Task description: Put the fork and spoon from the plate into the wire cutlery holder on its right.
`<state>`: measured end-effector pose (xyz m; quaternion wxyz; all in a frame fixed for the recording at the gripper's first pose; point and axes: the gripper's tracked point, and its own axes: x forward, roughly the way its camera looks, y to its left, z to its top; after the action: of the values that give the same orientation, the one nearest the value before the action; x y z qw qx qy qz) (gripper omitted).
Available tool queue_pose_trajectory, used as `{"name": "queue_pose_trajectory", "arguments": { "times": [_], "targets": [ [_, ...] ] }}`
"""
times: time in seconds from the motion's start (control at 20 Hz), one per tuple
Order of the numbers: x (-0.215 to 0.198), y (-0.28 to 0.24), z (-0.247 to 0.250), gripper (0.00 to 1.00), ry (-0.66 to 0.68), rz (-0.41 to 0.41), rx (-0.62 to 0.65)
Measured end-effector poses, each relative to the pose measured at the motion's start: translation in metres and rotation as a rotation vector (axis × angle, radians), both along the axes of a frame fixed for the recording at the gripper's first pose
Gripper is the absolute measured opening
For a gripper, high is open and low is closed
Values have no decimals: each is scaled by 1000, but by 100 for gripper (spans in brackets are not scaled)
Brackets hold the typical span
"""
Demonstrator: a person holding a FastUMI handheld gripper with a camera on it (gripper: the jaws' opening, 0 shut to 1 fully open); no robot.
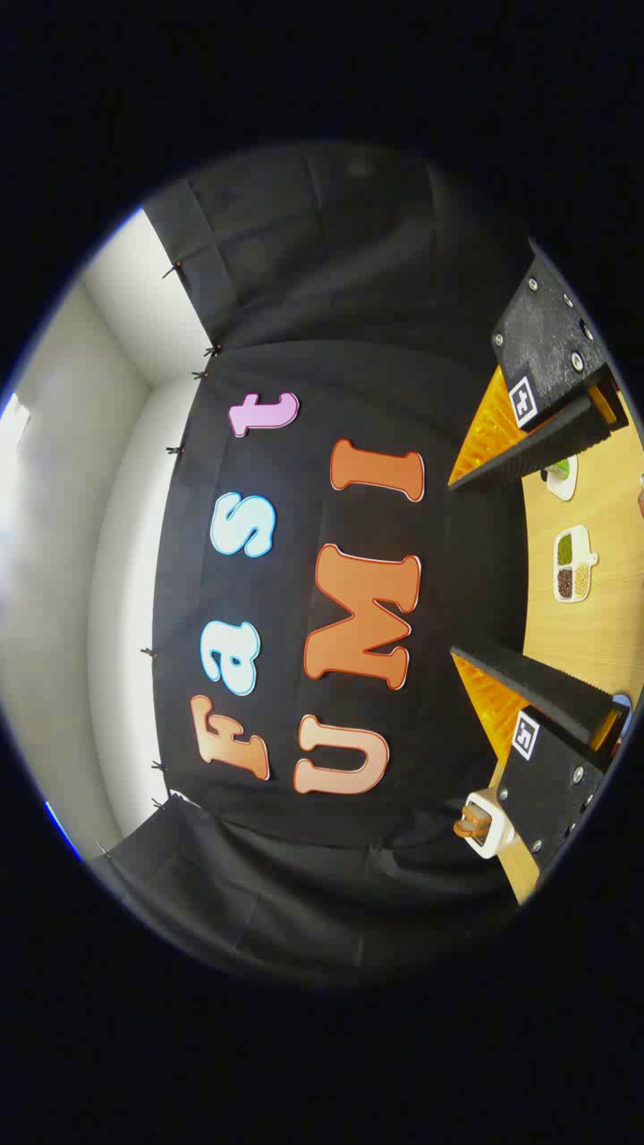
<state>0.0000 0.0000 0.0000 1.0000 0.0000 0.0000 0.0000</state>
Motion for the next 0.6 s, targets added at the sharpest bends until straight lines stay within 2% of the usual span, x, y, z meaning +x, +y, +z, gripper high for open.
{"name": "queue_pose_trajectory", "arguments": {
  "times": [0.25, 0.6],
  "targets": [
    [6, 23, -9, 99, 31, 47, 37],
    [10, 46, -13, 99, 57, 69, 36]
  ]
}}
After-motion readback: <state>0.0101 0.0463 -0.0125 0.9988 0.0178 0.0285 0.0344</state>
